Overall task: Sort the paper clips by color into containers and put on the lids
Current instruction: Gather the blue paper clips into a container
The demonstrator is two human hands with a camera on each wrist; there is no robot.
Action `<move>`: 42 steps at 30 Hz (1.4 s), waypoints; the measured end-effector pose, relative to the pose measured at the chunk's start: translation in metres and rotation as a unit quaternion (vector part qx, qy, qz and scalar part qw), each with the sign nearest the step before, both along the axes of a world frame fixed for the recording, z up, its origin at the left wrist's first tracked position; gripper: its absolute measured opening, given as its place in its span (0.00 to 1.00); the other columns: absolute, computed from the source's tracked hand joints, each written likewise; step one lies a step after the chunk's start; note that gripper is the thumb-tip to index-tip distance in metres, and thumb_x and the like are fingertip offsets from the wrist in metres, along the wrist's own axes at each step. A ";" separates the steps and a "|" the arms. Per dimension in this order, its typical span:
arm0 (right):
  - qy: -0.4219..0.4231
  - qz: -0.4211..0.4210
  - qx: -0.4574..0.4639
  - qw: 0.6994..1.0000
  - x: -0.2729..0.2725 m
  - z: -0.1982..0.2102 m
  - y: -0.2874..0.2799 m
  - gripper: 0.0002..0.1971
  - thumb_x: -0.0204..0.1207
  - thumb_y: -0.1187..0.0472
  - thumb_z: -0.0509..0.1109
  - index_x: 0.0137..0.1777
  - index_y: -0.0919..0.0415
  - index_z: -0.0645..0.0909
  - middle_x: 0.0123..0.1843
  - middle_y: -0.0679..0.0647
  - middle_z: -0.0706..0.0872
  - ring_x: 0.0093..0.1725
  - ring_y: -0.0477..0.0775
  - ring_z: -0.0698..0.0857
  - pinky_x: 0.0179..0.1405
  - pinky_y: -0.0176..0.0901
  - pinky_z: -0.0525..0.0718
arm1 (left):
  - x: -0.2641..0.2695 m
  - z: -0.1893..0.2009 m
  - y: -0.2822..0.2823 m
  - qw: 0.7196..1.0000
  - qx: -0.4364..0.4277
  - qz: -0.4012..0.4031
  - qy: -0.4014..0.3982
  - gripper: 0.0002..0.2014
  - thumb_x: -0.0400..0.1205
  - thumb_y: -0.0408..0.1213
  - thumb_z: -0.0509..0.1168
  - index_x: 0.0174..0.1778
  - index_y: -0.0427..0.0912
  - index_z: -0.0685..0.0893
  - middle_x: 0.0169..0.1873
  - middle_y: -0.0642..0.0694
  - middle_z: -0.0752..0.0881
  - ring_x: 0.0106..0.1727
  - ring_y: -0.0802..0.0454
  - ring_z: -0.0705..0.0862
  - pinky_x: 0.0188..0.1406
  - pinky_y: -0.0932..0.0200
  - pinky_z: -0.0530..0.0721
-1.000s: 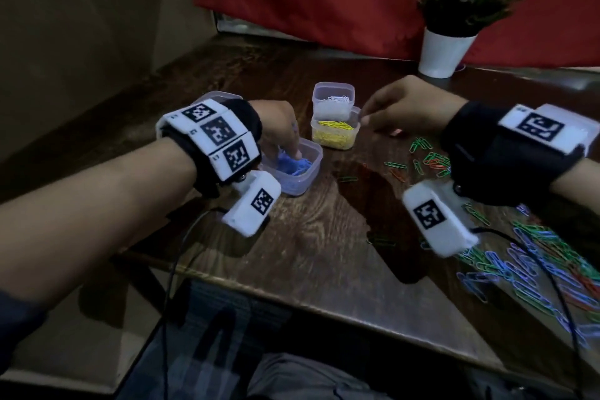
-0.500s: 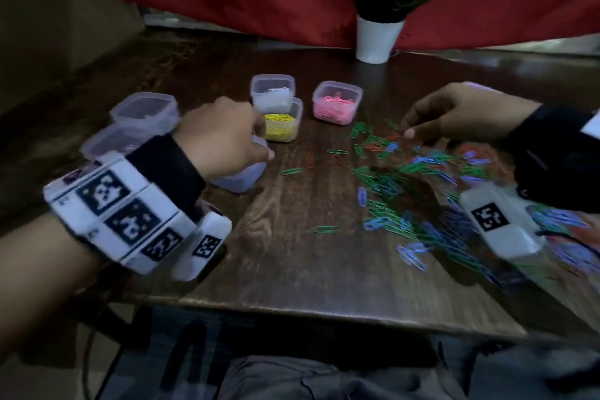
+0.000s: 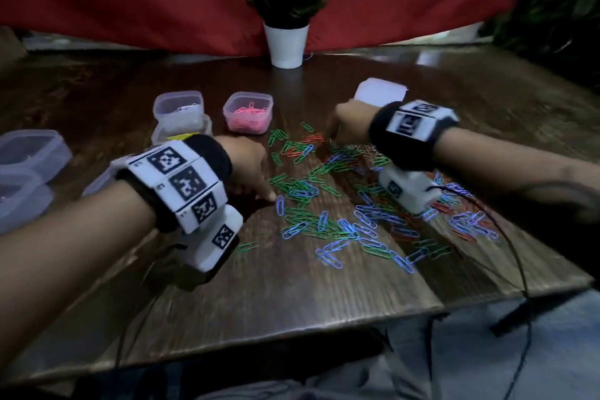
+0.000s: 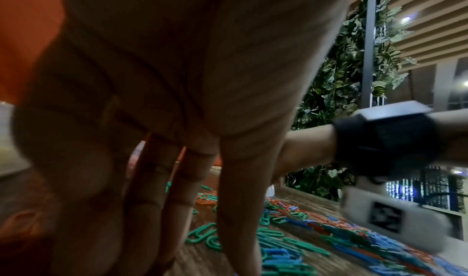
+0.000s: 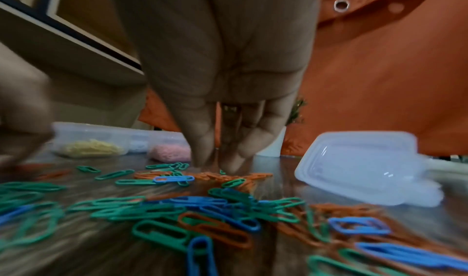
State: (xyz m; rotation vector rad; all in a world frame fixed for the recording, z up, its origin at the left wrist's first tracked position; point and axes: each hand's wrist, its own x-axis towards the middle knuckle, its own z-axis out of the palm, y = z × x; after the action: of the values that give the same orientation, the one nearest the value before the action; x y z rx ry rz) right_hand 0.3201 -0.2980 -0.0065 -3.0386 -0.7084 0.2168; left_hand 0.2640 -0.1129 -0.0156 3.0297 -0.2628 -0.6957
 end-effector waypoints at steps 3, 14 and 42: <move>0.074 0.022 0.044 0.996 0.018 -0.006 0.022 0.16 0.71 0.67 0.74 0.59 0.60 0.86 0.55 0.57 0.87 0.51 0.55 0.84 0.44 0.36 0.77 | 0.002 -0.001 0.003 1.000 -0.006 0.002 0.013 0.15 0.76 0.51 0.70 0.40 0.40 0.84 0.32 0.46 0.85 0.27 0.53 0.81 0.28 0.65 0.76; 0.162 -0.025 0.109 0.980 0.037 -0.010 0.007 0.14 0.72 0.74 0.69 0.31 0.57 0.74 0.29 0.53 0.76 0.15 0.36 0.74 0.13 0.25 0.69 | 0.043 -0.003 -0.039 0.987 -0.093 -0.019 -0.133 0.06 0.76 0.39 0.71 0.46 0.43 0.84 0.45 0.44 0.84 0.50 0.47 0.81 0.45 0.58 0.74; 0.233 -0.212 0.577 0.753 -0.003 -0.006 -0.088 0.20 0.76 0.72 0.61 0.24 0.59 0.61 0.13 0.48 0.65 0.12 0.41 0.57 0.10 0.27 0.53 | 0.077 -0.004 -0.066 0.929 -0.330 0.104 0.129 0.11 0.77 0.35 0.69 0.28 0.38 0.84 0.20 0.48 0.78 0.18 0.59 0.74 0.18 0.71 0.72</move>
State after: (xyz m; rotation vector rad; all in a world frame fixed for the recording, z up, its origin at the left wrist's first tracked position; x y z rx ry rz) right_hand 0.3168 -0.3863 -0.0124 -1.7374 -0.0059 0.3337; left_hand 0.3407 -0.1789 -0.0196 2.2610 -0.1281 -0.7824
